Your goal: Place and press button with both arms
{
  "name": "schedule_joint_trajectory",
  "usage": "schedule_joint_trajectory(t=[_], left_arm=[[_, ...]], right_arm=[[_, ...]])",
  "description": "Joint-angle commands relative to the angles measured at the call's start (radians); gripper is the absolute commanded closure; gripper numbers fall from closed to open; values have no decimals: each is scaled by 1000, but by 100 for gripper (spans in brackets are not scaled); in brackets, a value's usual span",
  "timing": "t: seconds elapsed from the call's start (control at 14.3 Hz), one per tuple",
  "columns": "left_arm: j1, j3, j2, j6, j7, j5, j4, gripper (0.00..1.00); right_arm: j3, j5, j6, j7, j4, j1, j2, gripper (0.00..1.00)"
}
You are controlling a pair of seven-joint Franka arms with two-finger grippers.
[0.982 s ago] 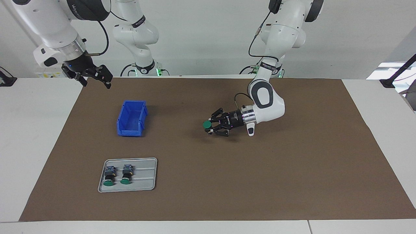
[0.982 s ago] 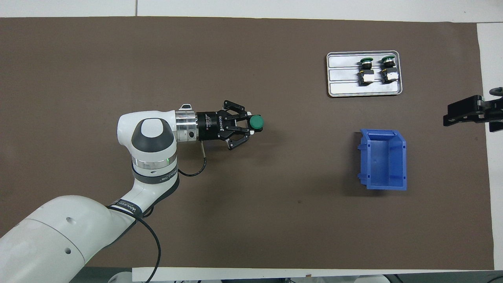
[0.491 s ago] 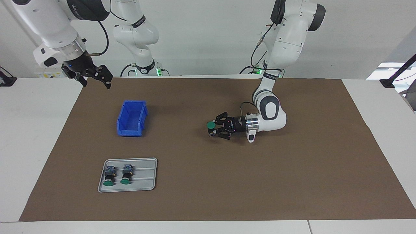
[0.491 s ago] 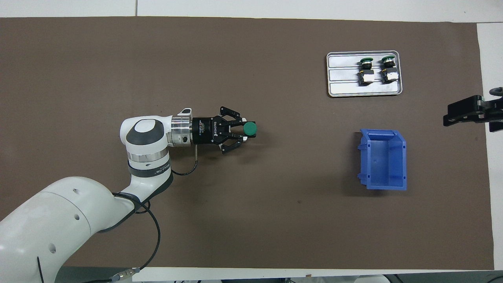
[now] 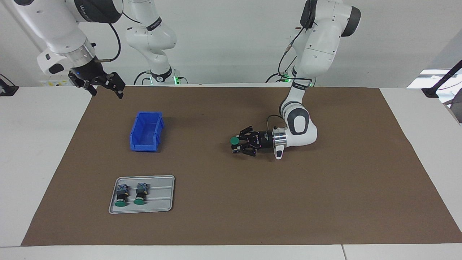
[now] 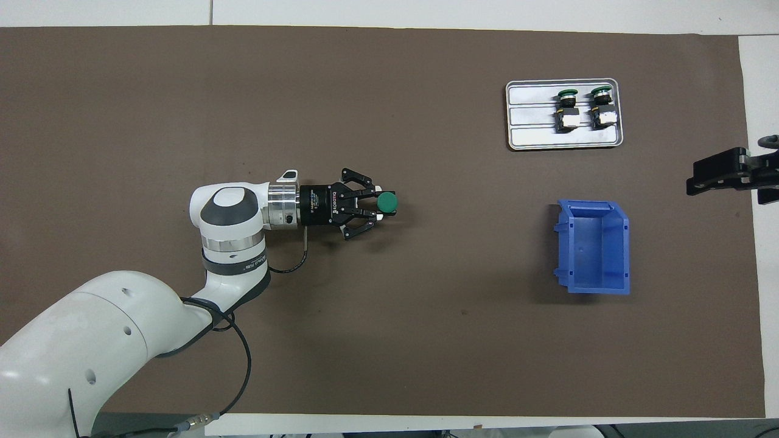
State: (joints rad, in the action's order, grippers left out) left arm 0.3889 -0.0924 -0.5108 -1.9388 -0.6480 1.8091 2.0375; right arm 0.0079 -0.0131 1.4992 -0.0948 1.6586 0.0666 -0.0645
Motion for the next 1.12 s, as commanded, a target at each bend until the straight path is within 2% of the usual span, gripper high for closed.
schedule_joint_trajectory(t=[0.0,0.28,0.35,0.42,0.49,0.56,1.05], left_arm=[[11,0,5,-34,19,19,10,100],[39,2,5,-83,21,16,9,100],[39,2,5,-83,21,15,9,95],[38,3,5,-80,21,10,9,67],[31,3,5,-74,22,6,10,4],[25,3,5,-68,21,4,10,0],[5,3,32,-43,14,-59,27,0]], right_arm=[[1,2,-8,-11,10,1,-15,1],[1,2,-8,-11,10,1,-15,1],[1,2,-8,-11,10,1,-15,1],[1,2,-8,-11,10,1,-15,1],[1,2,-8,-11,10,1,-15,1],[1,2,-8,-11,10,1,-15,1],[0,2,-11,-14,12,1,-17,1]])
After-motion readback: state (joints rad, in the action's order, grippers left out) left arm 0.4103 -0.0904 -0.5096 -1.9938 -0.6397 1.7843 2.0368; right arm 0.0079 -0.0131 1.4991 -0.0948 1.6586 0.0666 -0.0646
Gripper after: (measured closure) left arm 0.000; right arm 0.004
